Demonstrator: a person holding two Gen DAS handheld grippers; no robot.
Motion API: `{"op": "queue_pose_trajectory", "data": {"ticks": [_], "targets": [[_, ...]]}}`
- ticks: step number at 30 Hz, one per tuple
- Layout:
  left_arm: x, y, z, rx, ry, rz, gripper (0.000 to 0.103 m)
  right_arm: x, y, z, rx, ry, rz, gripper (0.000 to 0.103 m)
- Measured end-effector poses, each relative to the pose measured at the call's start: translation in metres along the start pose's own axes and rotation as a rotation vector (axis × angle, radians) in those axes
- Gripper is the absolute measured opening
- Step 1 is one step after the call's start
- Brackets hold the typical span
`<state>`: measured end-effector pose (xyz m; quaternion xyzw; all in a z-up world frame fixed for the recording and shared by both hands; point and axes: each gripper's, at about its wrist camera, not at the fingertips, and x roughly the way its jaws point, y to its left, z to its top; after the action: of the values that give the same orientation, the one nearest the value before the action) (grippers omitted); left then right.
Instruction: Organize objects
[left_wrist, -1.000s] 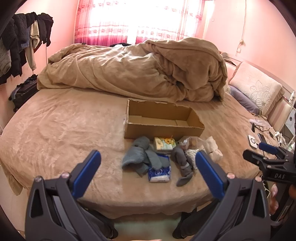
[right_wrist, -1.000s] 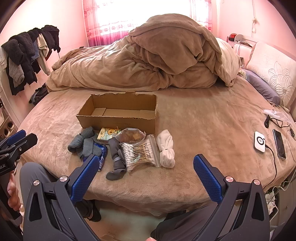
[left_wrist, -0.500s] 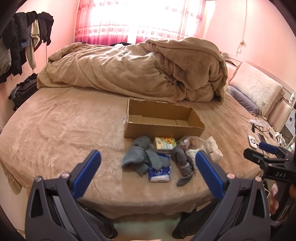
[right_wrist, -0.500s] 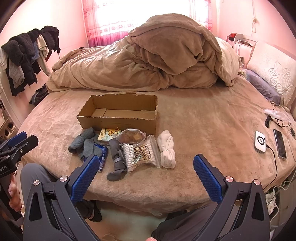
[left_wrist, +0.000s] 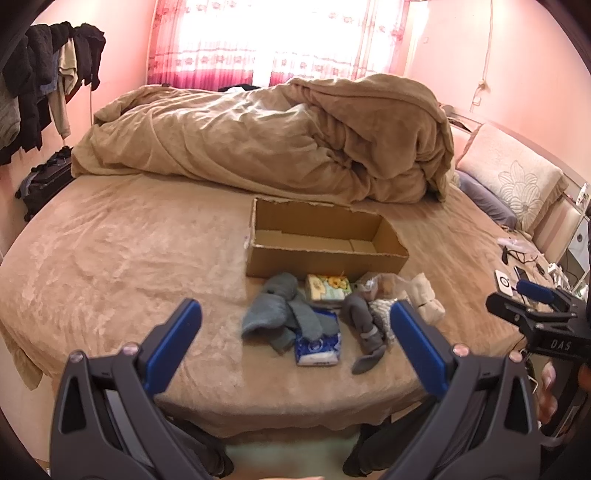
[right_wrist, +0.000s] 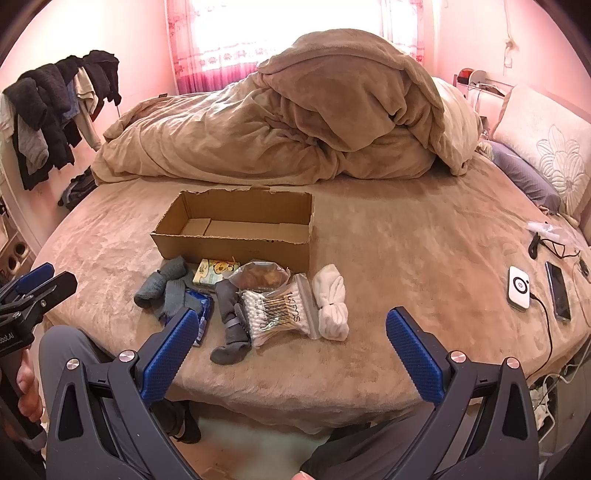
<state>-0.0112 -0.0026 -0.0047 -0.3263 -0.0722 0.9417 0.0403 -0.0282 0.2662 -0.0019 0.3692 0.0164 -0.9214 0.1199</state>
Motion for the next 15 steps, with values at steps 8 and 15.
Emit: {"op": "queue_pose_trajectory", "data": {"ticks": [8,15], "targets": [[0.026,0.009,0.006,0.005,0.012,0.021,0.102,0.011,-0.008,0.012,-0.004,-0.001,-0.017,0.103],[0.08,0.02,0.0,0.023,0.08,0.048,0.102,0.042,-0.023,0.018,-0.01,0.016,-0.036,0.103]]}}
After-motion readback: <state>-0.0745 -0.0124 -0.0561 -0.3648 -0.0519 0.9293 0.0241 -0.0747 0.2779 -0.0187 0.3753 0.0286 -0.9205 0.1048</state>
